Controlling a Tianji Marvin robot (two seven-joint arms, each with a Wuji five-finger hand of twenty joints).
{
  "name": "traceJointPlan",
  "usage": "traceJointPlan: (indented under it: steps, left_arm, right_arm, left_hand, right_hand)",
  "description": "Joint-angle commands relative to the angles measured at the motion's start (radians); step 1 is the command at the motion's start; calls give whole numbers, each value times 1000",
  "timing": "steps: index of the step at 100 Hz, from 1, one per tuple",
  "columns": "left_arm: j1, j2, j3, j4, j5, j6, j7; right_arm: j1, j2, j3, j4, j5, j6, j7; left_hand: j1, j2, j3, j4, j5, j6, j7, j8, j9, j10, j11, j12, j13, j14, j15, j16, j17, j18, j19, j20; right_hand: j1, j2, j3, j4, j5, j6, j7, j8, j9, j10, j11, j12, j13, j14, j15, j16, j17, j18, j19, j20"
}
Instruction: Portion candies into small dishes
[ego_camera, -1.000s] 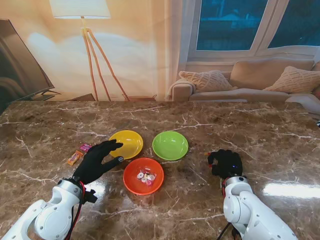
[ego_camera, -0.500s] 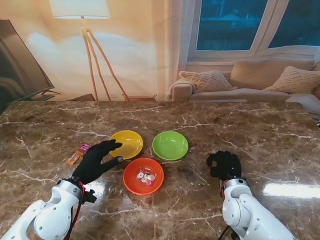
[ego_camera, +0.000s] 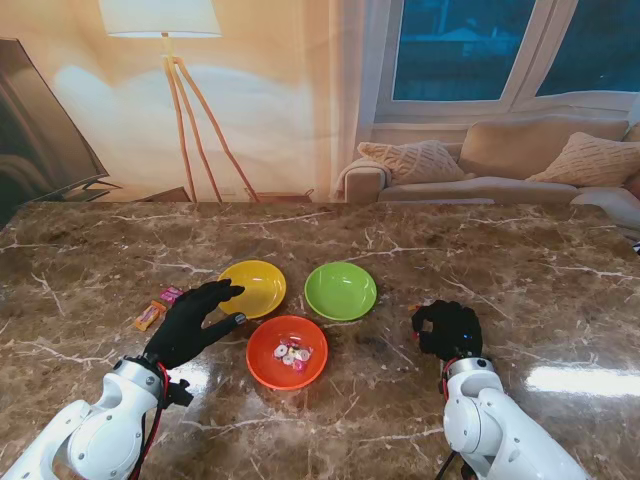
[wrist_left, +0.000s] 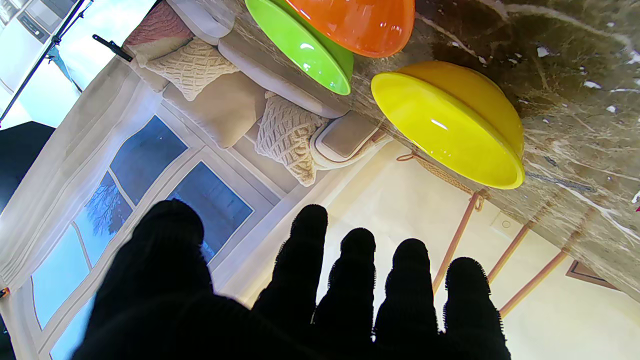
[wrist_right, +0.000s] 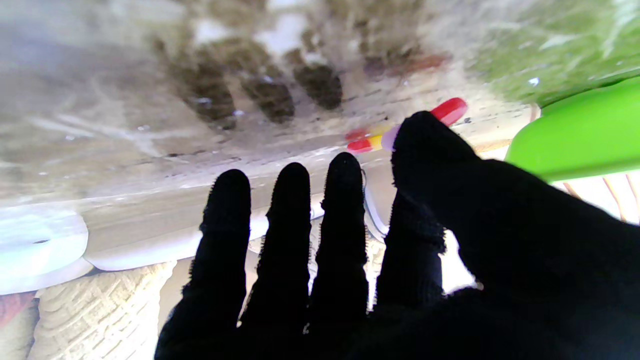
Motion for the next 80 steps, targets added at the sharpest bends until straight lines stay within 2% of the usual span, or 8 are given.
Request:
traceJointPlan:
  steps: [1,51,80]
  left_arm:
    - [6,-1,2,-1,2,3,0]
    - [4,0,4,0,1,2,-2]
    - [6,-1,1,-1,3,0,3]
  right_arm:
    - [-13,-5,3,-6,6,-1,7]
    - [-39,-15,32,-98,27,-7,0]
    - [-9,-19,17,-183,26,-9,11]
  left_hand:
    - [-20,47,-26,8,11,-15,2,20,14,6,-16,-2,2,-7,-15,-10,-14,9,-29,-4]
    - [-21,47,-26,8,11,-15,2,20,14,7,-16,-2,1,-7,-15,-10,-13,11,-35,-1]
    - [-20,46,-26,8,10,-15,2,20,14,7,-17,-2,1,-7,-15,-10,-12,11,-36,0]
  right_hand:
    - [21,37,0,-20,96,1,108,50,0,-13,17,-3,-20,-15,11,-14,-12,-23,-7,30]
    - [19,36,1,-21,95,0,107,60,6,-11,12,-1,-20,-15,11,-14,-13,-20,-9,30]
    - [18,33,0,-20,99,0,105,55,19,-11,5,-2,-18,-14,9,-15,-12,-17,-13,29]
